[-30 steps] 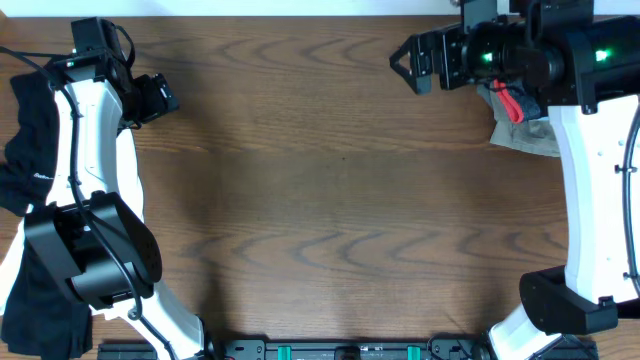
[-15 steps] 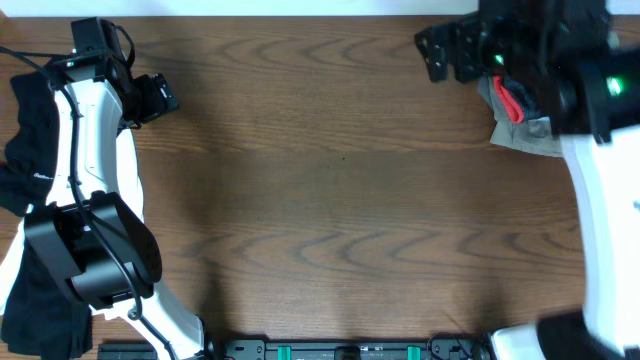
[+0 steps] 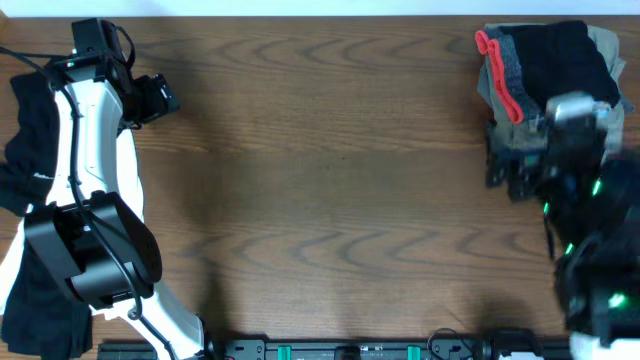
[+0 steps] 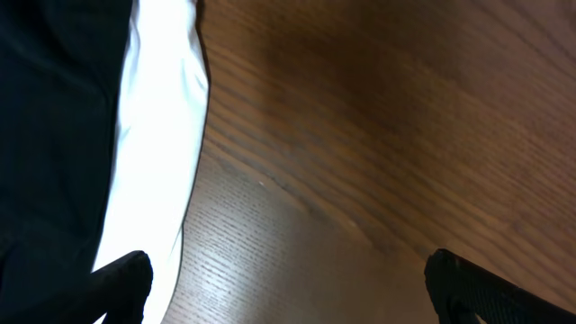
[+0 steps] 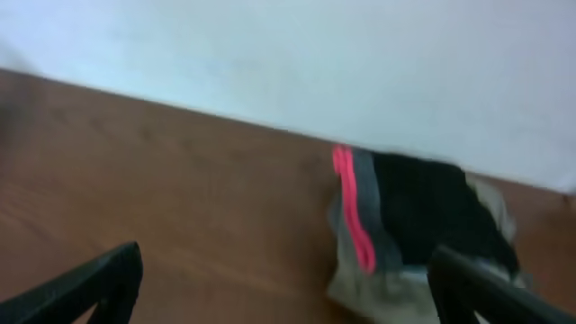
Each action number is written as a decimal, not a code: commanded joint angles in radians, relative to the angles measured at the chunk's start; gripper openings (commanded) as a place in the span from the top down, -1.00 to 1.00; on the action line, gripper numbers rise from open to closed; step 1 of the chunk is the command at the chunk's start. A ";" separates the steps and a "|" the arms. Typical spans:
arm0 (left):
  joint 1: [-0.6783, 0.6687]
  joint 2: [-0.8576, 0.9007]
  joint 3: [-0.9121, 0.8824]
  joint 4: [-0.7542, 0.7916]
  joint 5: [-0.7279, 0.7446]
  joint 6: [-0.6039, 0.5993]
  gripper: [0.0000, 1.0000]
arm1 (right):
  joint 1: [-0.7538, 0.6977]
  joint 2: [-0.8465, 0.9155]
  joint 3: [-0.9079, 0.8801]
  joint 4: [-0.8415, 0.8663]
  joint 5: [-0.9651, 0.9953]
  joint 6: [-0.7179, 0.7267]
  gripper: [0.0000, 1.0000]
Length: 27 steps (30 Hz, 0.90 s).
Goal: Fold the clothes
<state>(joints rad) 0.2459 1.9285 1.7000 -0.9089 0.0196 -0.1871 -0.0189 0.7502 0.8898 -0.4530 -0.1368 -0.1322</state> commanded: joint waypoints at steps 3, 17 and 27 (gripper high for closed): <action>-0.001 0.016 -0.009 -0.002 -0.003 -0.010 -0.96 | -0.028 -0.241 -0.335 0.189 -0.002 0.005 -0.99; -0.001 0.016 -0.009 -0.002 -0.003 -0.010 -0.96 | -0.028 -0.508 -0.782 0.487 -0.008 0.049 -0.98; -0.001 0.016 -0.009 -0.002 -0.003 -0.010 -0.96 | -0.031 -0.634 -0.823 0.430 0.036 0.049 -0.99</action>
<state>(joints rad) 0.2459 1.9285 1.6993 -0.9089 0.0193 -0.1871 -0.0402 0.1349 0.0746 -0.0082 -0.1257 -0.0994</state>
